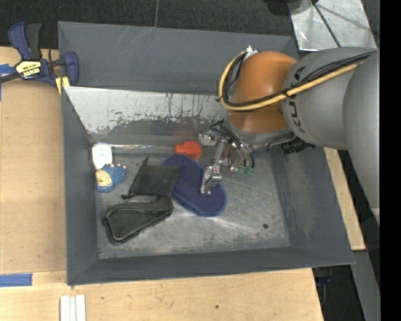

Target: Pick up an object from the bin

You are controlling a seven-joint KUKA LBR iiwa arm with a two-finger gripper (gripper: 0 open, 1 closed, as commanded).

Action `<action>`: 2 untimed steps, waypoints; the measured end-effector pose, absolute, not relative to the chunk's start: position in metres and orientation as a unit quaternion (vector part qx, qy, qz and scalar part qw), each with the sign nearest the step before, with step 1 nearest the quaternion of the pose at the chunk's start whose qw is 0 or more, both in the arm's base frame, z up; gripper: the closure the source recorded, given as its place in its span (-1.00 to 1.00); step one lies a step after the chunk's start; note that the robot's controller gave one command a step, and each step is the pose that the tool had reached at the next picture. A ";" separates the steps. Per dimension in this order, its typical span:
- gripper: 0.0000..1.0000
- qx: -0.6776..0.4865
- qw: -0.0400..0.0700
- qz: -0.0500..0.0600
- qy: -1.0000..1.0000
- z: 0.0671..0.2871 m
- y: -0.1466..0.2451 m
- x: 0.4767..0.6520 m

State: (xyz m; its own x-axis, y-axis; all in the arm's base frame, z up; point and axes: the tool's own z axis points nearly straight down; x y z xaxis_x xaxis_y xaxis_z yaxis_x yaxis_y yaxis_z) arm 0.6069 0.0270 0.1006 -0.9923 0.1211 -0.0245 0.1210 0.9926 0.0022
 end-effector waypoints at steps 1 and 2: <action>-1.00 0.220 0.004 0.000 0.976 0.102 0.027 0.607; -1.00 0.266 0.001 0.000 0.964 0.105 0.051 0.622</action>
Offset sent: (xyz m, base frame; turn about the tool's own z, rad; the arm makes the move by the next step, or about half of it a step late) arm -0.0016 0.0015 -0.0006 0.3221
